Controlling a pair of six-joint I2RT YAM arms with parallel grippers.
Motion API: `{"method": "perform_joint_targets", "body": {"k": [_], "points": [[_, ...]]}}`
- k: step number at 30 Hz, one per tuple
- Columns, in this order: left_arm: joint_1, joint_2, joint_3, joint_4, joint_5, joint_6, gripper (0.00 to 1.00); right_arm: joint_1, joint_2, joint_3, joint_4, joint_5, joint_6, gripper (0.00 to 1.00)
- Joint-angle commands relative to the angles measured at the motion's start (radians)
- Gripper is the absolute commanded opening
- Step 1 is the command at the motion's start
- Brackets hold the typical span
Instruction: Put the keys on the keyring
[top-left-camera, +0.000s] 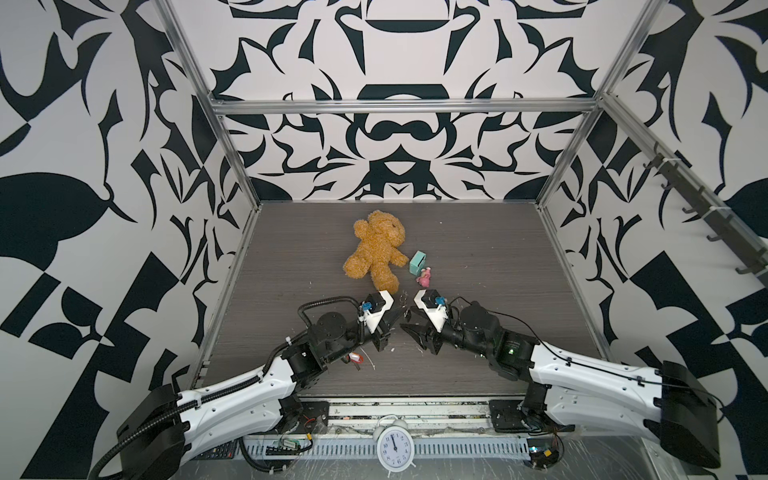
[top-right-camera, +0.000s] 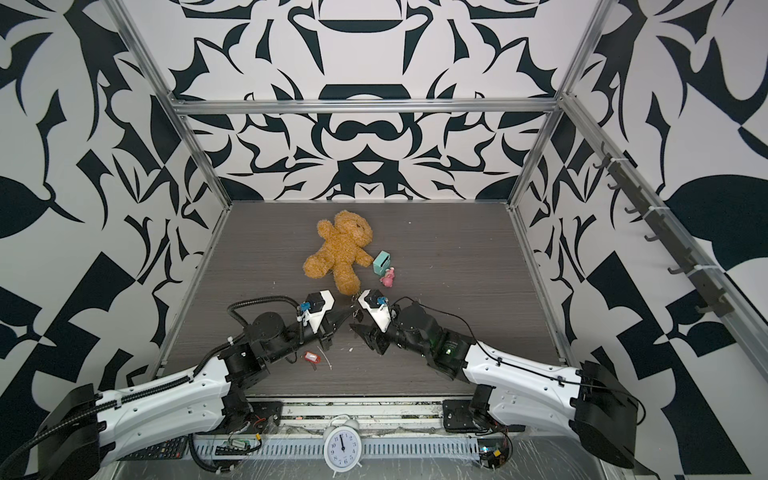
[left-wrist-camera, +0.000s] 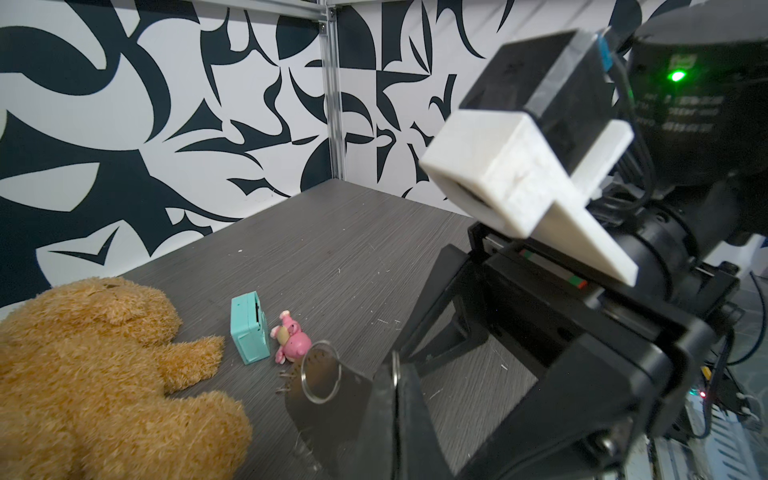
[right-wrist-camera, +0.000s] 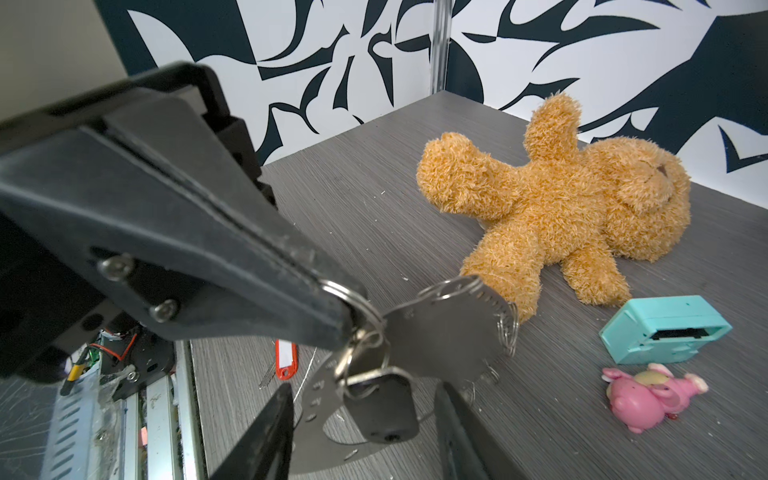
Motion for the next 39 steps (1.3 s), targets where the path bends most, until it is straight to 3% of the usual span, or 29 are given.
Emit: {"method": "perform_joint_targets", "body": {"k": [1,6,10,16,25,32,39], "points": [[-0.004,-0.033,0.002,0.067,0.043,-0.014,0.00,0.004,0.011,0.033,-0.017,0.054,-0.023,0.51],[-0.003,-0.049,-0.003,0.066,0.043,-0.020,0.00,0.011,0.012,0.040,-0.032,0.074,-0.040,0.41],[-0.003,-0.061,-0.011,0.066,-0.024,-0.026,0.00,0.014,0.016,0.047,-0.041,0.076,-0.045,0.40],[-0.003,-0.097,-0.035,0.041,-0.218,-0.029,0.00,0.016,-0.002,0.036,-0.037,0.104,-0.043,0.56],[-0.003,-0.062,-0.019,0.035,-0.208,-0.027,0.00,0.017,-0.130,-0.024,-0.001,0.109,-0.023,0.64],[-0.002,-0.039,-0.004,0.032,-0.173,-0.025,0.00,0.016,-0.253,-0.082,0.028,0.234,-0.004,0.66],[-0.002,-0.018,0.004,0.036,-0.135,-0.020,0.00,0.015,-0.314,-0.105,0.003,0.528,0.047,0.71]]}}
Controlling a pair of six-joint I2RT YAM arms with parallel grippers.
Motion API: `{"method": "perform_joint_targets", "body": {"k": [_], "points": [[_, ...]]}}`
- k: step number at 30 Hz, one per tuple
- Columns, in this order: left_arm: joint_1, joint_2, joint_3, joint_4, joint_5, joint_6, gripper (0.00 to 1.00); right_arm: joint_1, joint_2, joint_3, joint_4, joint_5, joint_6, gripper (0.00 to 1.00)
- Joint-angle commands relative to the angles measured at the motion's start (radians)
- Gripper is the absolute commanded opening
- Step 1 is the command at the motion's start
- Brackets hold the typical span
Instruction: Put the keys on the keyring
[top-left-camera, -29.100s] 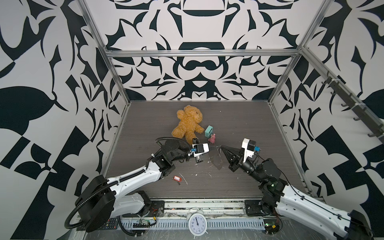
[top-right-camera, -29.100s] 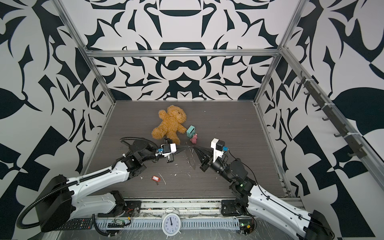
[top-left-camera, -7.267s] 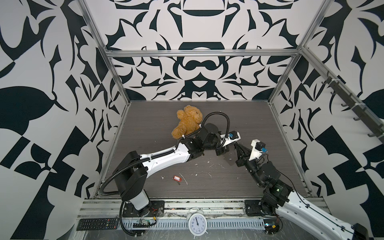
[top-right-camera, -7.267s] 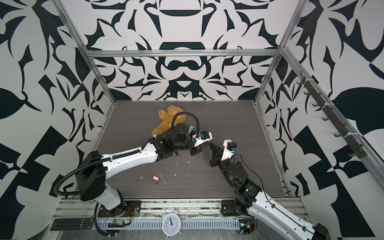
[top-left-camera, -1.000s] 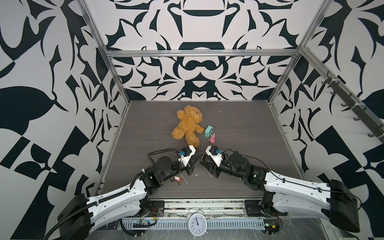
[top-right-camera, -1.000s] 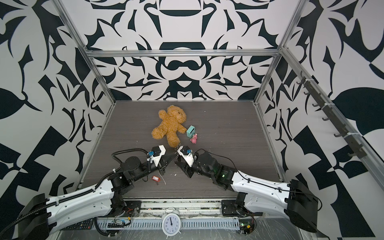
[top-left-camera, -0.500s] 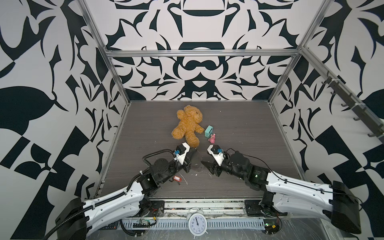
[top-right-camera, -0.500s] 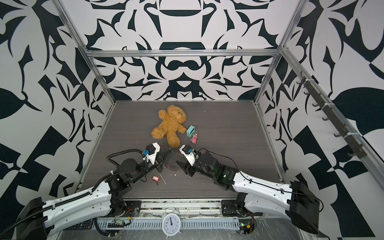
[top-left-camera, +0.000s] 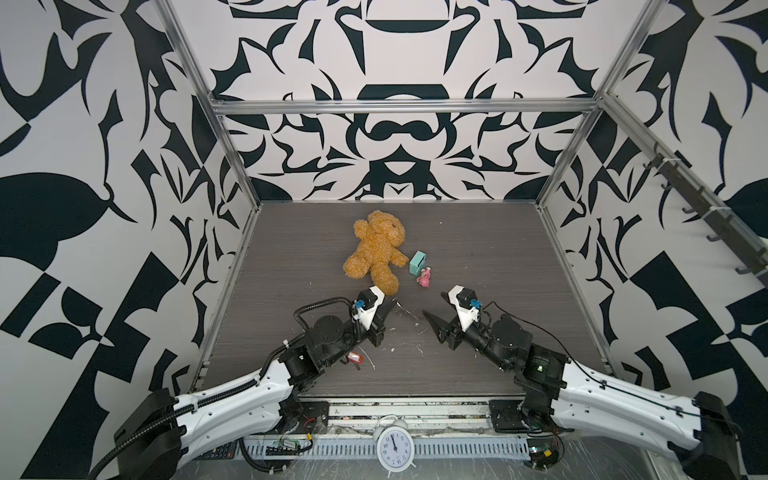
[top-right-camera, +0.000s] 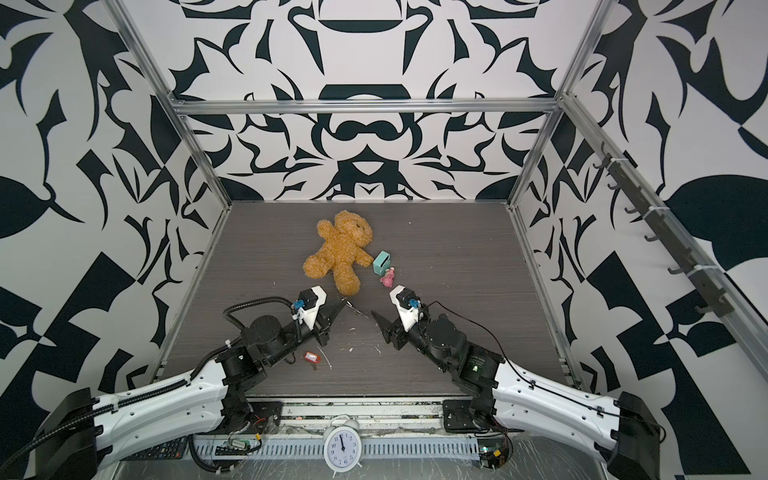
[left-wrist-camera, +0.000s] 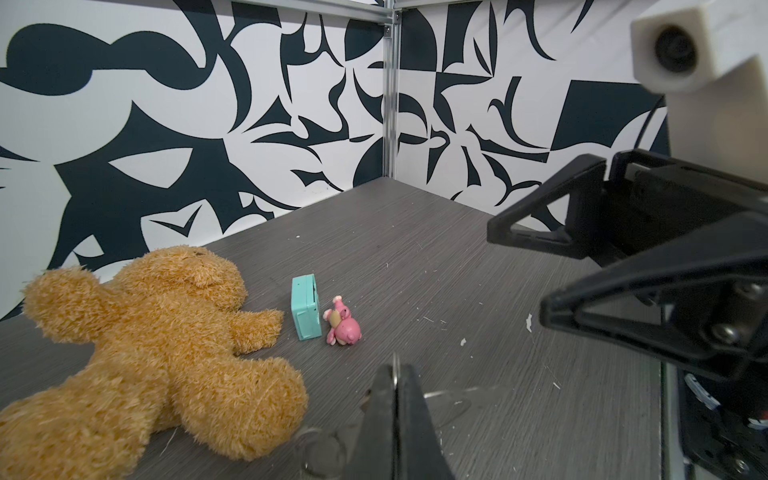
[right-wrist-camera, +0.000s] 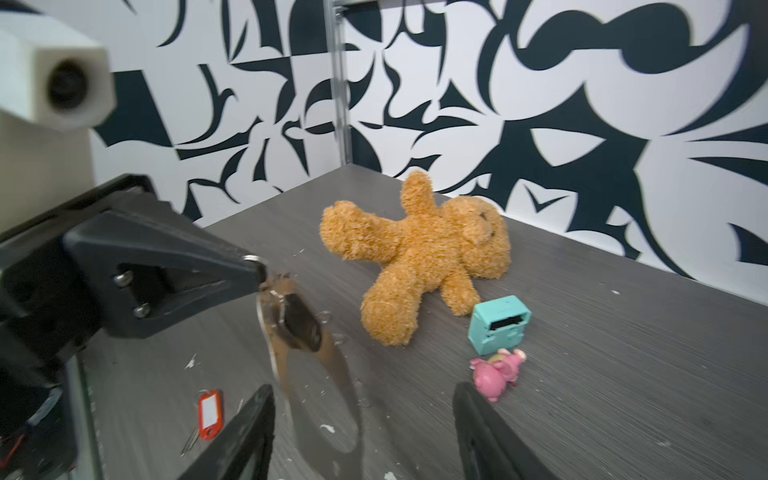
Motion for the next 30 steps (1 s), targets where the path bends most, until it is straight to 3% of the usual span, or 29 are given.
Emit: {"method": "perform_joint_targets", "body": {"k": [1,6,10,14,24,30], "points": [[-0.003,0.007,0.034,0.040,0.044,-0.005,0.00,-0.004,-0.012,0.014,0.002,0.193,0.052,0.71],[-0.002,0.006,0.025,0.060,0.079,-0.003,0.00,-0.003,0.059,0.075,-0.080,0.208,0.034,0.71],[-0.004,0.003,0.020,0.076,0.117,-0.005,0.00,-0.002,0.145,0.127,-0.104,0.071,0.003,0.63],[-0.002,0.000,0.022,0.076,0.143,-0.005,0.00,0.002,0.210,0.136,-0.078,-0.011,-0.009,0.63],[-0.003,0.025,0.031,0.083,0.172,-0.004,0.00,0.014,0.212,0.122,-0.032,-0.180,-0.034,0.64],[-0.003,0.022,0.031,0.081,0.177,-0.005,0.00,0.033,0.236,0.133,-0.035,-0.201,-0.056,0.64]]}}
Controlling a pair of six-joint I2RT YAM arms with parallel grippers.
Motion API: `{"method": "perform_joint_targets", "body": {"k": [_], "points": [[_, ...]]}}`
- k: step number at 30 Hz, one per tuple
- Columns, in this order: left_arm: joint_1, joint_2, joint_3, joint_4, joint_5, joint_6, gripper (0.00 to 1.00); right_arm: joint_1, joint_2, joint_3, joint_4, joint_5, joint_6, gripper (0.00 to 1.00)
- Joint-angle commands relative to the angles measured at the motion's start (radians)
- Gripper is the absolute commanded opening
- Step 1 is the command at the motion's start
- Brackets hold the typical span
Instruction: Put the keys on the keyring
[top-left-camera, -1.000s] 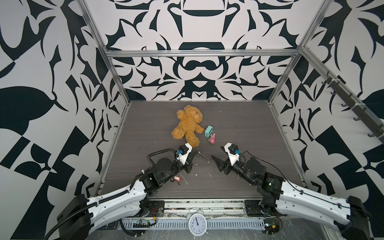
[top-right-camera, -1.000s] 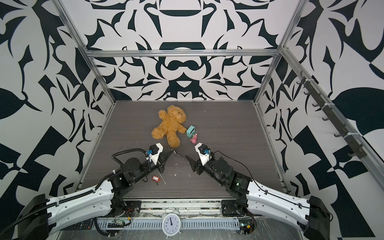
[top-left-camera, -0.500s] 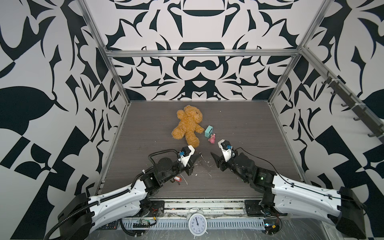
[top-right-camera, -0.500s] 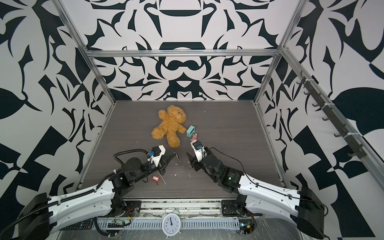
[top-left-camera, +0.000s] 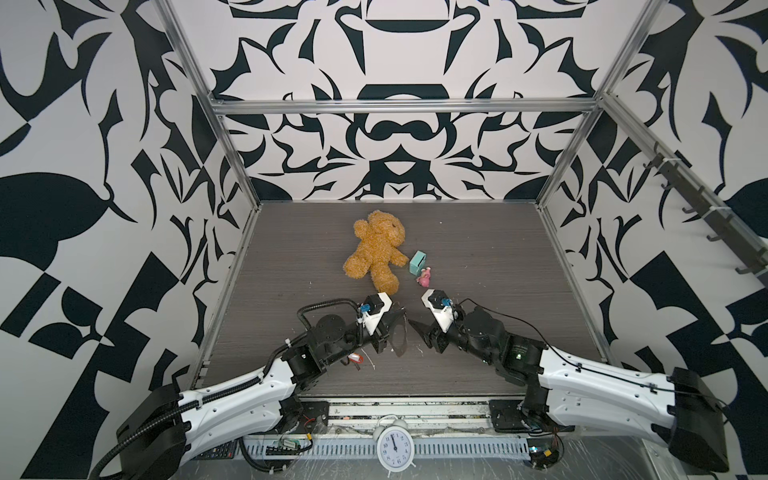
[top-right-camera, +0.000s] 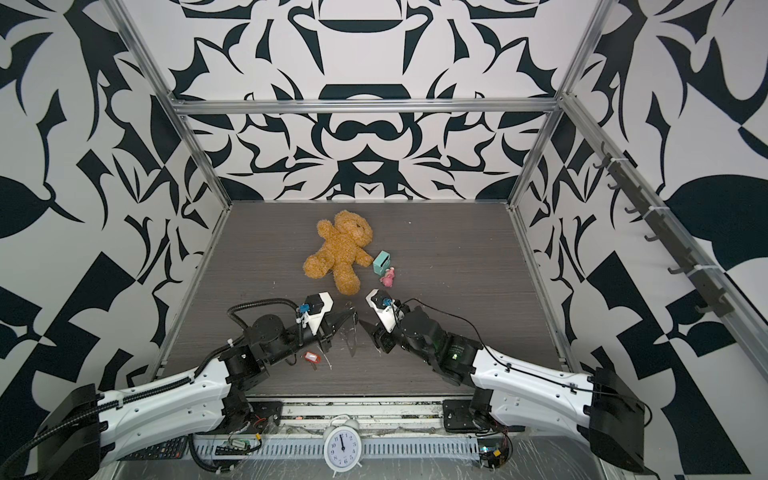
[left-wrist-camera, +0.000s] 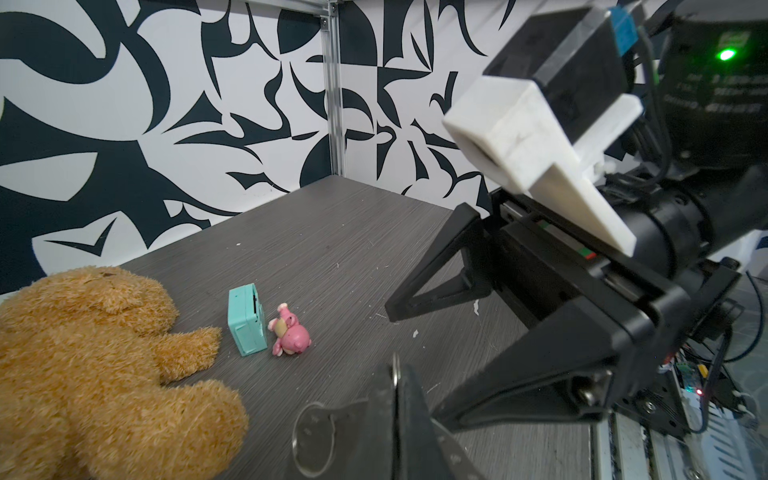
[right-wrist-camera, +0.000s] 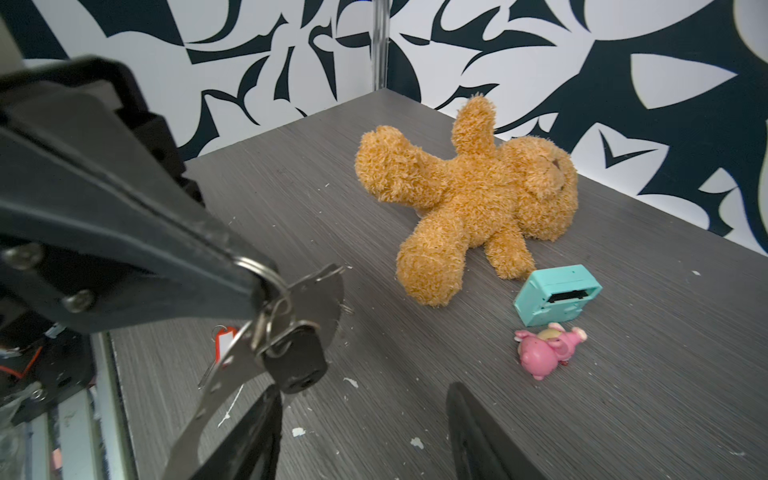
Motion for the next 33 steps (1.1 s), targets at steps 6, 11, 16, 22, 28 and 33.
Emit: {"method": "perform_joint_targets", "body": {"k": [6,11,16,22,28,33], "points": [[-0.003,-0.002,0.032,0.052,0.017,-0.003,0.00,0.028,0.024,0.047,0.034,-0.031,-0.032,0.65],[-0.003,0.012,0.039,0.065,0.102,-0.005,0.00,0.039,0.041,0.057,0.027,-0.002,-0.035,0.63],[-0.003,0.021,0.038,0.093,0.195,-0.013,0.00,0.045,0.053,0.060,0.028,0.018,-0.047,0.63],[-0.003,0.031,0.044,0.098,0.240,-0.015,0.00,0.060,0.056,0.058,0.035,0.011,-0.054,0.58],[-0.003,0.032,0.043,0.103,0.234,-0.017,0.00,0.074,0.057,0.057,0.041,0.011,-0.067,0.53],[-0.002,0.018,0.034,0.106,0.196,-0.020,0.00,0.075,0.058,0.063,0.032,0.022,-0.067,0.35]]}}
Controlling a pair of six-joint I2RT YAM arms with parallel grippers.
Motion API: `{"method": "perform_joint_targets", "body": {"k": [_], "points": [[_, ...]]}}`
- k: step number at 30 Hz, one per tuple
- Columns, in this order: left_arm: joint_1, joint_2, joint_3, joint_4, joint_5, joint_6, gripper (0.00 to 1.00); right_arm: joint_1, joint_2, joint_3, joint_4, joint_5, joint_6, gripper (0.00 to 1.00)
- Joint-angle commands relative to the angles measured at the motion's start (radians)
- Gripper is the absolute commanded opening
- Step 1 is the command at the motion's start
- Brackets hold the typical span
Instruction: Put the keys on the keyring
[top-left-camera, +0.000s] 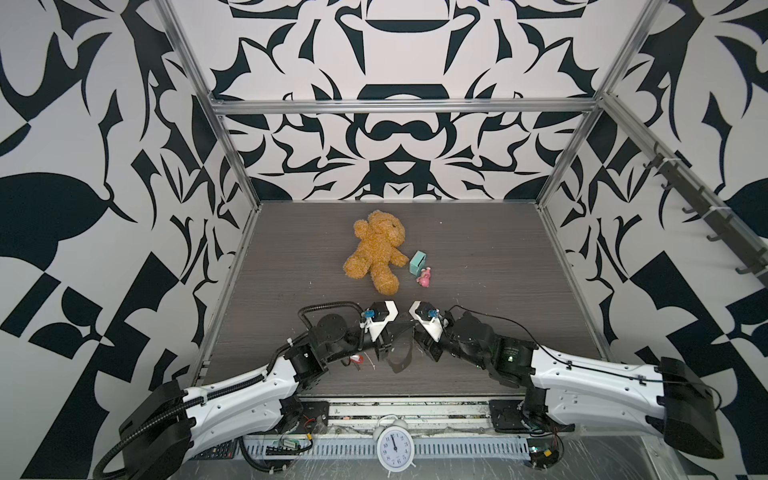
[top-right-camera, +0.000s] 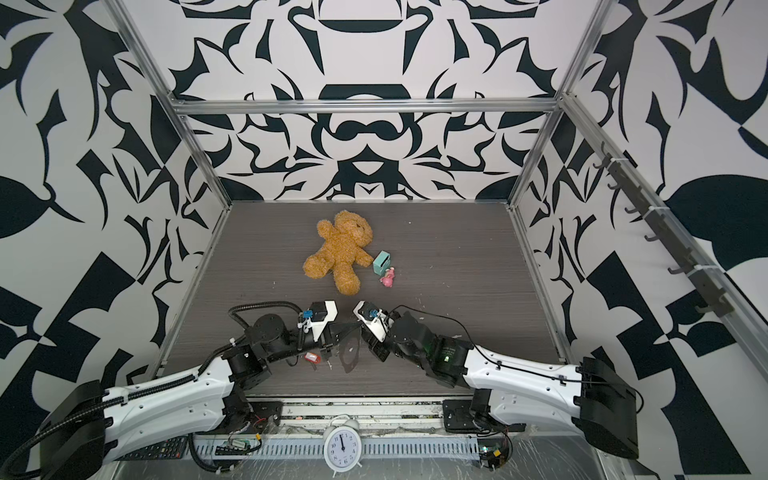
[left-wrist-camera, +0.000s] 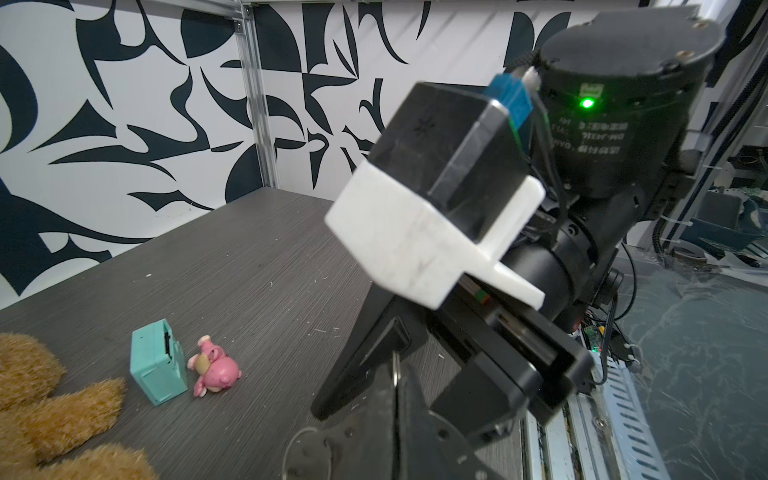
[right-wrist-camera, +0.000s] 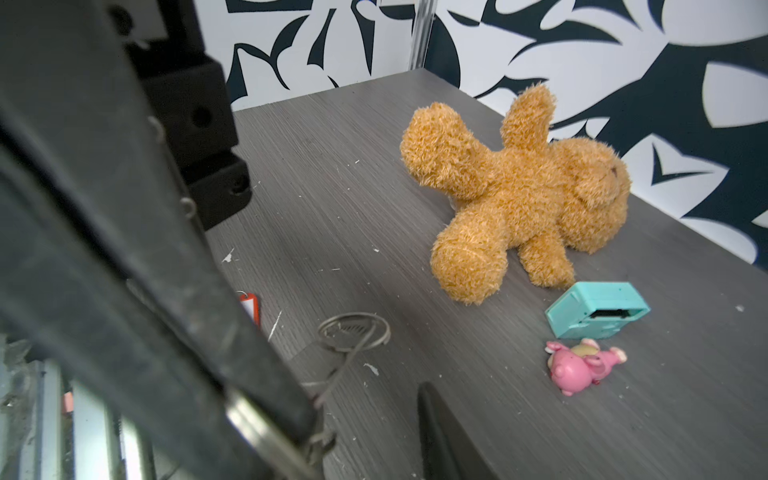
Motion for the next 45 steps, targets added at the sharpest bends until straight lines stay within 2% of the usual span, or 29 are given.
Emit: {"method": "perform_joint_targets", "body": {"k": [1,8,12,23,28,34,45], "points": [[-0.003,-0.017,0.030,0.055,-0.024,-0.016,0.00,0.006,-0.005,0.048,0.033,0.018,-0.007,0.31],[-0.003,-0.074,-0.010,0.055,-0.210,-0.019,0.00,0.006,-0.014,0.054,0.019,0.081,-0.006,0.08],[-0.003,-0.093,-0.022,0.056,-0.235,-0.017,0.00,0.006,-0.024,0.053,0.012,0.133,-0.005,0.00],[-0.002,-0.055,-0.016,0.075,-0.217,-0.031,0.00,0.006,-0.078,0.056,-0.023,0.267,0.001,0.00],[-0.003,-0.036,-0.014,0.081,-0.222,-0.035,0.01,0.007,-0.083,0.076,-0.058,0.280,0.003,0.00],[-0.003,-0.023,-0.013,0.084,-0.239,-0.037,0.08,0.018,-0.068,0.101,-0.084,0.281,-0.005,0.00],[-0.003,-0.026,-0.017,0.072,-0.339,-0.047,0.23,0.109,-0.001,0.156,-0.119,0.462,-0.073,0.00]]}}
